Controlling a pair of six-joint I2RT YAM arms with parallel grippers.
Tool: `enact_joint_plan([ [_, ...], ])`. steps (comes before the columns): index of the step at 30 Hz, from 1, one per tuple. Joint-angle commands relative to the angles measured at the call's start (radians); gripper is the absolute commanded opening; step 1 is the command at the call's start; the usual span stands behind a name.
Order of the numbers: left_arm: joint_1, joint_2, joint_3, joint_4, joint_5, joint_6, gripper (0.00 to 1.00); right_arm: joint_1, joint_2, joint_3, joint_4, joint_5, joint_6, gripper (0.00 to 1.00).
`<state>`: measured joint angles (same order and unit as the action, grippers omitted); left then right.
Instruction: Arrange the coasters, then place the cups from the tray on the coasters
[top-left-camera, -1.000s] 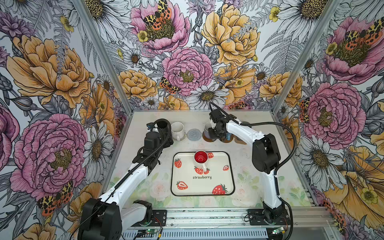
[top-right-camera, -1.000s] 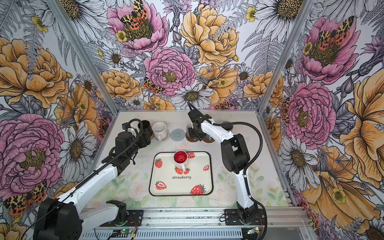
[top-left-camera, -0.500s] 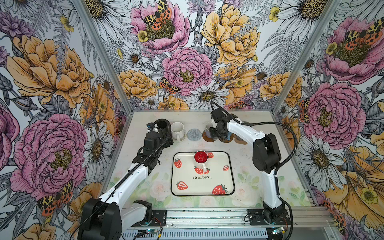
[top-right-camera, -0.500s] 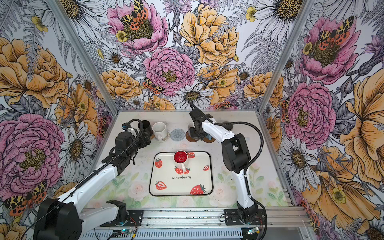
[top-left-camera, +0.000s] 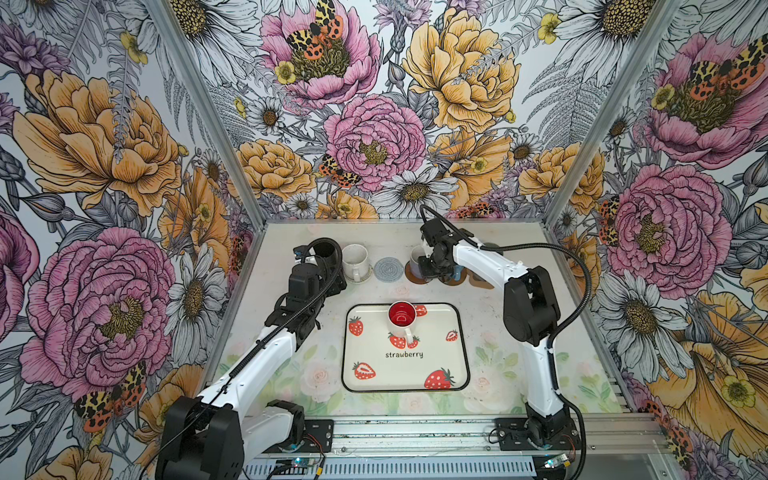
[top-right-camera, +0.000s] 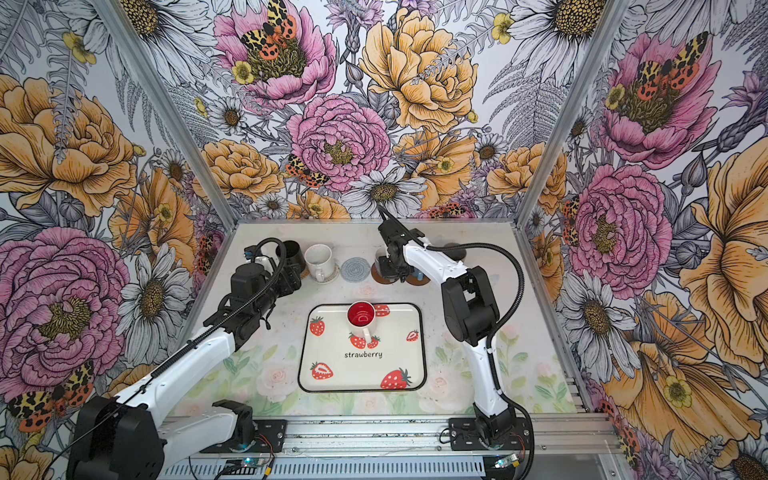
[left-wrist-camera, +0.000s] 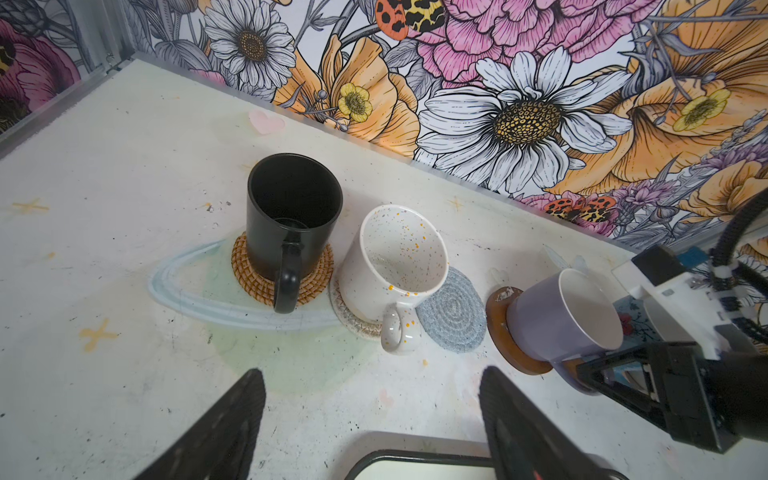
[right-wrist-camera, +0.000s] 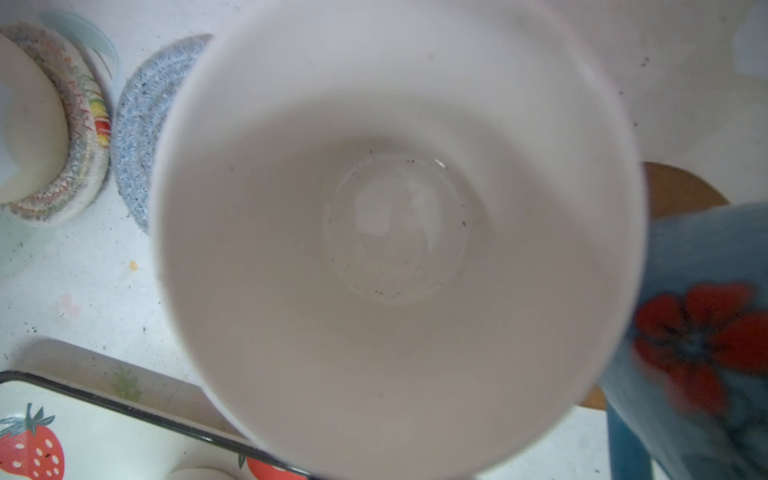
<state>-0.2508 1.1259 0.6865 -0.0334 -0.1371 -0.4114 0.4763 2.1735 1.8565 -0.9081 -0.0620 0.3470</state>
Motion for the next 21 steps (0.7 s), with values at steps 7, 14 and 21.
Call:
enact_joint_plan([
  [7, 0.01, -0.02, 0.028, 0.001, -0.005, 0.021, 0.82, -0.001, -0.002, 0.053, 0.044, -0.004, 0.0, 0.0],
  [14, 0.01, -0.02, 0.028, 0.0, -0.004, 0.023, 0.82, 0.001, 0.015, 0.066, 0.044, -0.02, 0.009, 0.0],
  [21, 0.011, -0.02, 0.03, -0.002, -0.006, 0.026, 0.83, 0.0, 0.014, 0.065, 0.042, -0.02, 0.009, 0.0],
])
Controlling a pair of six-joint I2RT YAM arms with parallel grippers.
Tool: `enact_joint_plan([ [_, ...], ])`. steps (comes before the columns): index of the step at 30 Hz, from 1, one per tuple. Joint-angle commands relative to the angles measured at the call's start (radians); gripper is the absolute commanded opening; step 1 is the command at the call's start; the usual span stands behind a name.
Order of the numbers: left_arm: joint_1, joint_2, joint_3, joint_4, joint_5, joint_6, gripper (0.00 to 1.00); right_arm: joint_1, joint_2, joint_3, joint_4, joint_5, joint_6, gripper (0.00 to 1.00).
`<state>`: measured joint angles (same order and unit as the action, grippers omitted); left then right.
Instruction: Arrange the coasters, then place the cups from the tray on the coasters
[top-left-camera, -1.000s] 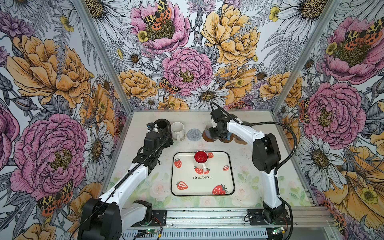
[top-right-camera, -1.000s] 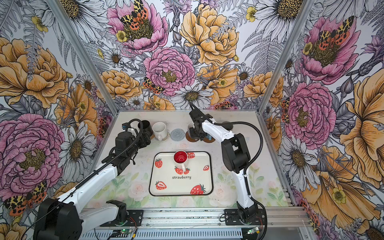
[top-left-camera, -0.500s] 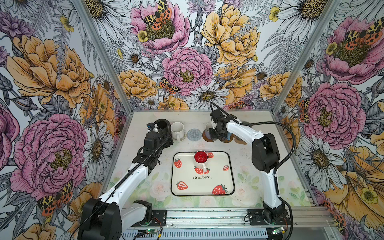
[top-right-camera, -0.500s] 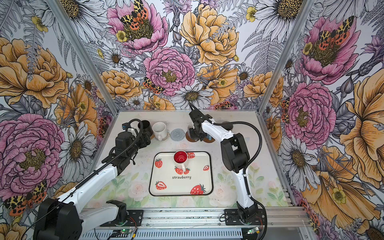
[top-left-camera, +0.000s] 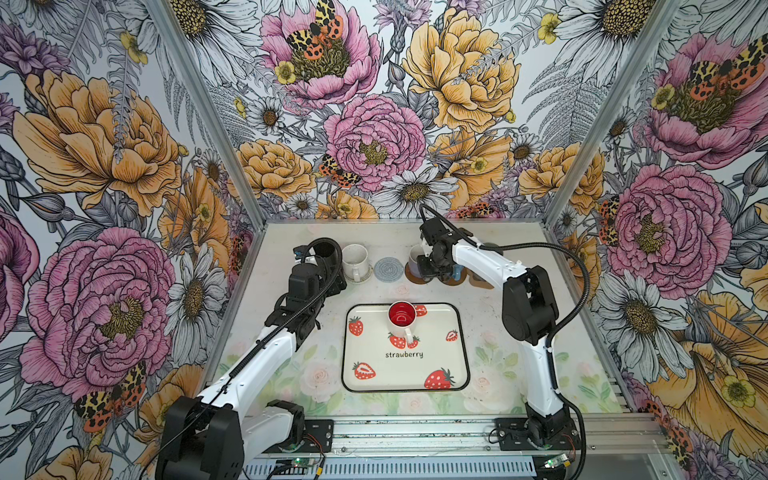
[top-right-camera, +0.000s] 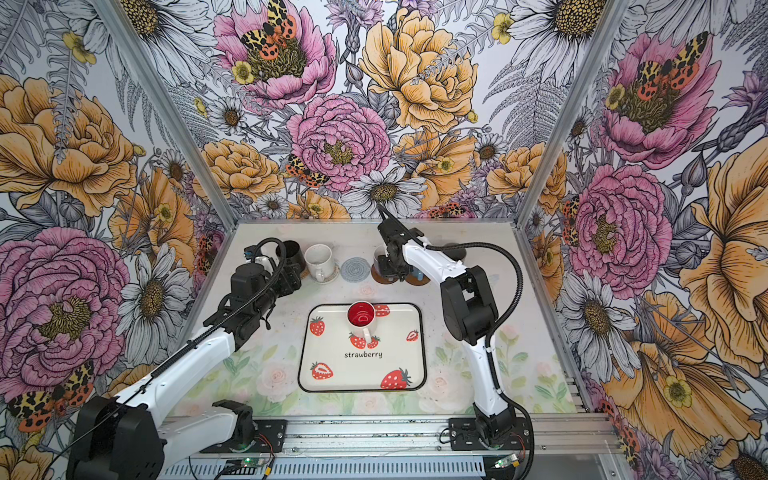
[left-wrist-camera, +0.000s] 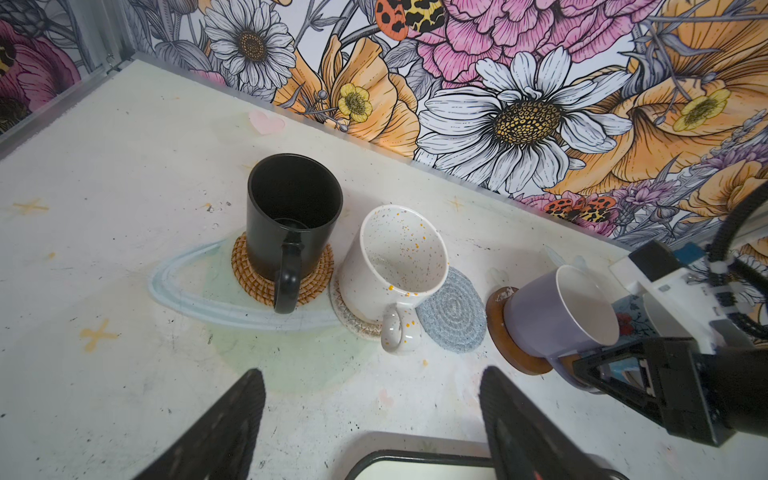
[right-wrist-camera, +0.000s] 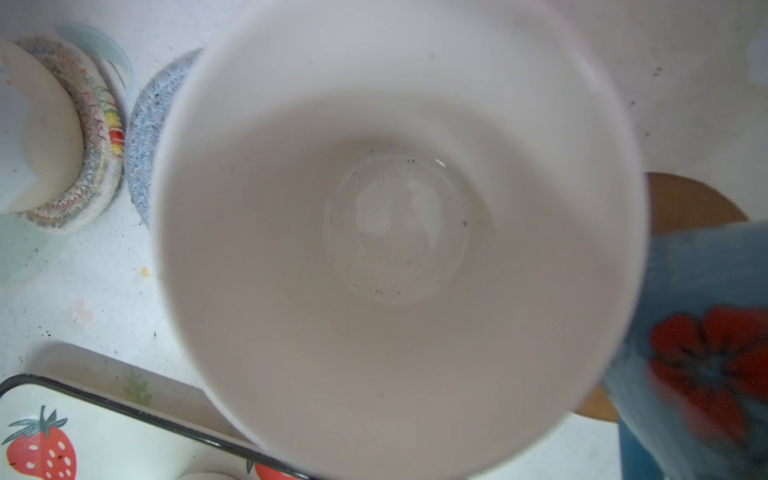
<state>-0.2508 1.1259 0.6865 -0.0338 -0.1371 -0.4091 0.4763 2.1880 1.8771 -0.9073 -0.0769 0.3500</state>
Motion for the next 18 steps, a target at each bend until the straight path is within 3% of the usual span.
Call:
enact_joint_plan([
  [1, 0.012, -0.02, 0.03, -0.001, -0.004, 0.024, 0.82, 0.0, -0.002, 0.043, 0.042, -0.004, 0.006, 0.0],
  [18, 0.01, -0.021, 0.031, -0.006, -0.001, 0.024, 0.82, -0.001, -0.003, 0.037, 0.033, -0.017, 0.012, 0.0],
])
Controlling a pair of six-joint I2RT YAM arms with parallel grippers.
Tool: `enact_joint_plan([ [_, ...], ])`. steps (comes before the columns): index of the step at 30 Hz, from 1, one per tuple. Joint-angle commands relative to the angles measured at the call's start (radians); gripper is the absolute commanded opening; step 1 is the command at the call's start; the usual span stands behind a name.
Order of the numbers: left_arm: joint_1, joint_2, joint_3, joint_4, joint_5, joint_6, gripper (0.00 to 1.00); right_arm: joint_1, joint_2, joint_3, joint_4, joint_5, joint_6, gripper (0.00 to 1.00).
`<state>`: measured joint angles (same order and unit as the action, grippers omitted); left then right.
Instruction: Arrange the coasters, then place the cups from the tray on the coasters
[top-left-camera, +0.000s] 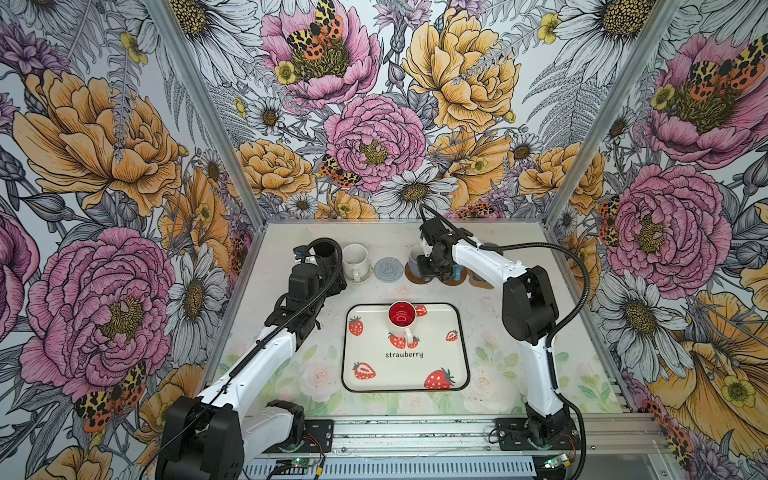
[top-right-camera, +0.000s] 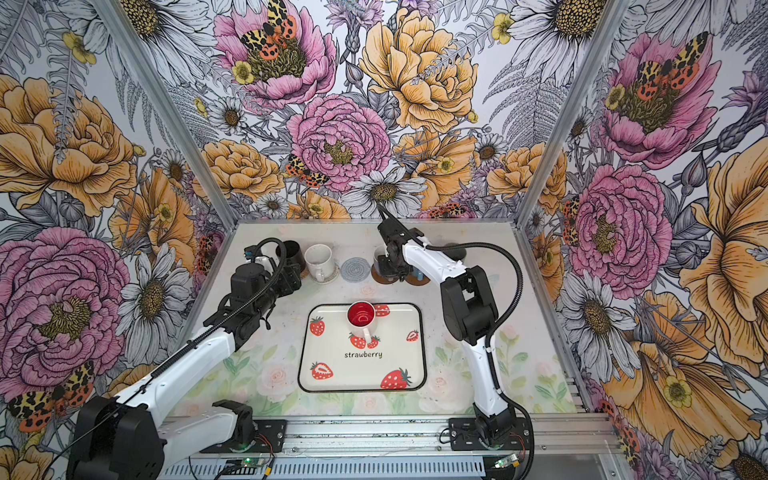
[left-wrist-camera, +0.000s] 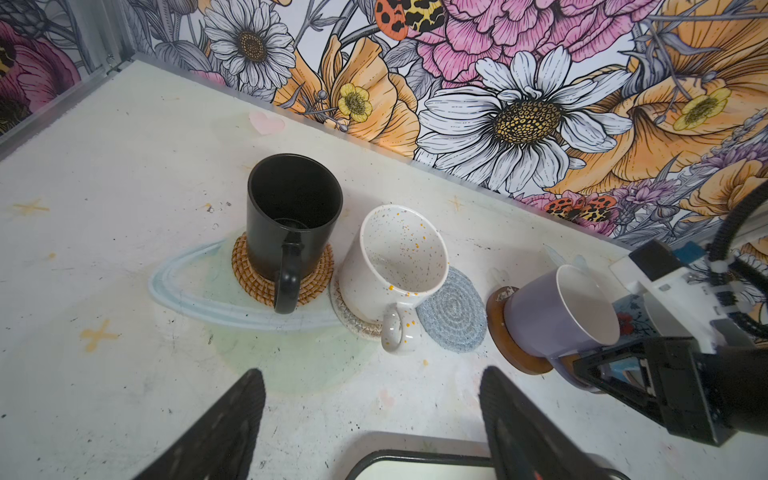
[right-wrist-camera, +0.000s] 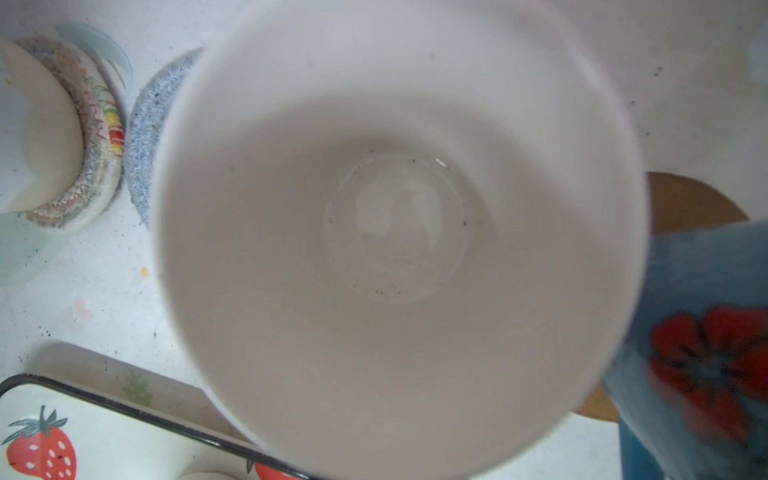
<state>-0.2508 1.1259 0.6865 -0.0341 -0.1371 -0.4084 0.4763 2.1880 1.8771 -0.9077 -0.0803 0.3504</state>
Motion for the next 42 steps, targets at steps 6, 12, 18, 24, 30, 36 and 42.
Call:
enact_joint_plan([
  [6, 0.012, -0.023, 0.032, -0.008, 0.001, 0.025, 0.83, -0.001, -0.007, 0.037, 0.032, -0.013, 0.011, 0.06],
  [12, 0.013, -0.024, 0.031, -0.009, 0.001, 0.025, 0.83, -0.001, -0.01, 0.036, 0.032, -0.012, 0.012, 0.14],
  [18, 0.011, -0.023, 0.031, -0.008, 0.0, 0.023, 0.83, 0.0, -0.015, 0.033, 0.032, -0.016, 0.01, 0.17],
  [24, 0.012, -0.028, 0.031, -0.012, 0.001, 0.025, 0.83, 0.001, -0.017, 0.033, 0.032, -0.023, 0.011, 0.27],
  [30, 0.012, -0.033, 0.031, -0.014, -0.001, 0.024, 0.82, 0.002, -0.032, 0.025, 0.032, -0.023, 0.012, 0.35],
  [36, 0.012, -0.044, 0.03, -0.019, 0.0, 0.025, 0.82, 0.005, -0.069, -0.01, 0.033, -0.015, 0.016, 0.4],
  [42, 0.011, -0.073, 0.027, -0.035, 0.001, 0.022, 0.82, 0.028, -0.133, -0.074, 0.035, 0.006, 0.016, 0.49],
])
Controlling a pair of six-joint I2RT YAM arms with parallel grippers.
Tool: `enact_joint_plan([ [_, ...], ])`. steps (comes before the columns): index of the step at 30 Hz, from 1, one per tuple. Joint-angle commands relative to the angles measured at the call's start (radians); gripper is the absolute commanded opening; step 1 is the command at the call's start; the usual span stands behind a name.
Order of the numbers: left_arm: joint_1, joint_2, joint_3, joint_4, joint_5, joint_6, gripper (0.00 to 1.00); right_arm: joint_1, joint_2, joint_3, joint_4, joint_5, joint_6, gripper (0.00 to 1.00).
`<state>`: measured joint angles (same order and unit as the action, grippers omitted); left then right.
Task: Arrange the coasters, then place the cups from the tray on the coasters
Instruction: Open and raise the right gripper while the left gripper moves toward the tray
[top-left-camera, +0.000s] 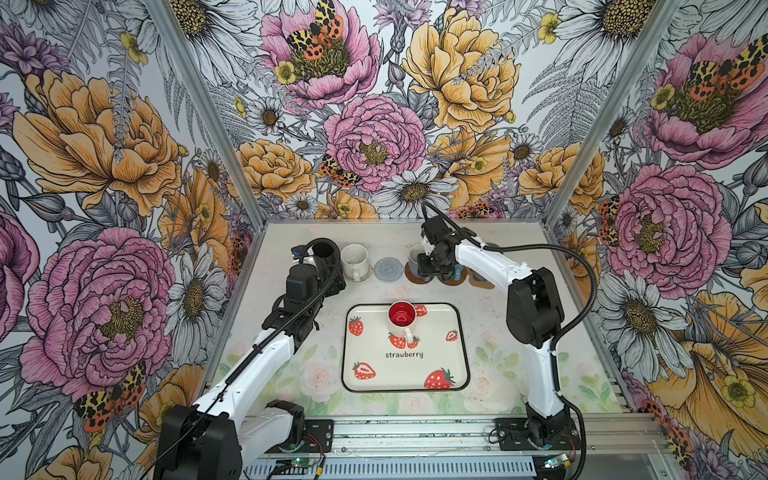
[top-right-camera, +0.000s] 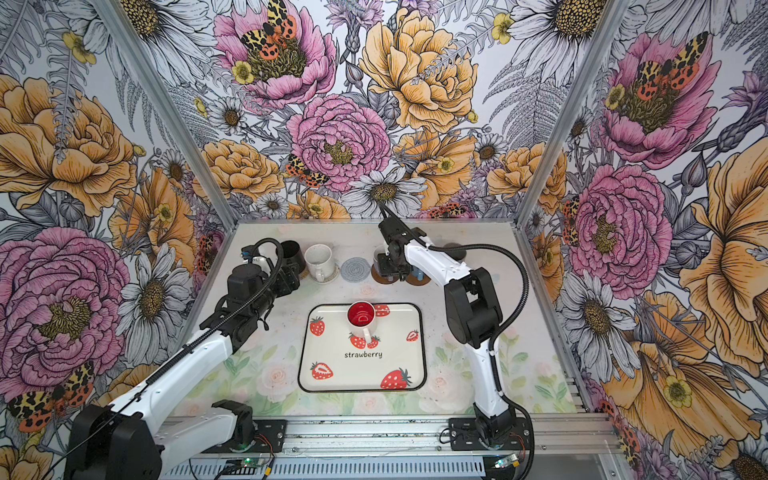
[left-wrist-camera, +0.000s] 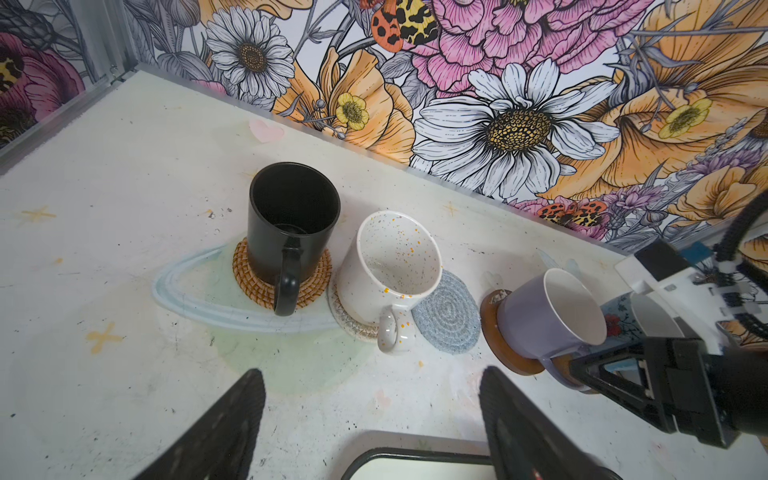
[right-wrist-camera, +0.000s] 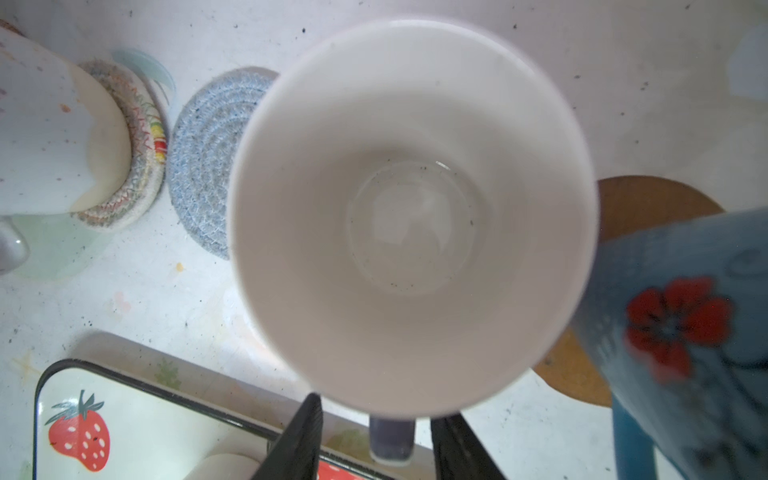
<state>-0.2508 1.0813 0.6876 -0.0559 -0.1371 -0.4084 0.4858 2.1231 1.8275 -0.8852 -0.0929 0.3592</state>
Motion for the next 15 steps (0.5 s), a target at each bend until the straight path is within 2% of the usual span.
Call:
enact_joint_plan([
  [1, 0.012, -0.036, 0.026, -0.017, 0.001, 0.021, 0.82, 0.023, -0.084, -0.039, 0.012, 0.029, 0.007, 0.51],
  [5, 0.01, -0.067, 0.018, -0.027, 0.001, 0.019, 0.82, 0.04, -0.148, -0.1, 0.012, 0.058, 0.006, 0.55],
  [15, 0.001, -0.126, 0.016, -0.057, 0.024, -0.001, 0.82, 0.078, -0.393, -0.244, 0.055, 0.155, 0.029, 0.56],
])
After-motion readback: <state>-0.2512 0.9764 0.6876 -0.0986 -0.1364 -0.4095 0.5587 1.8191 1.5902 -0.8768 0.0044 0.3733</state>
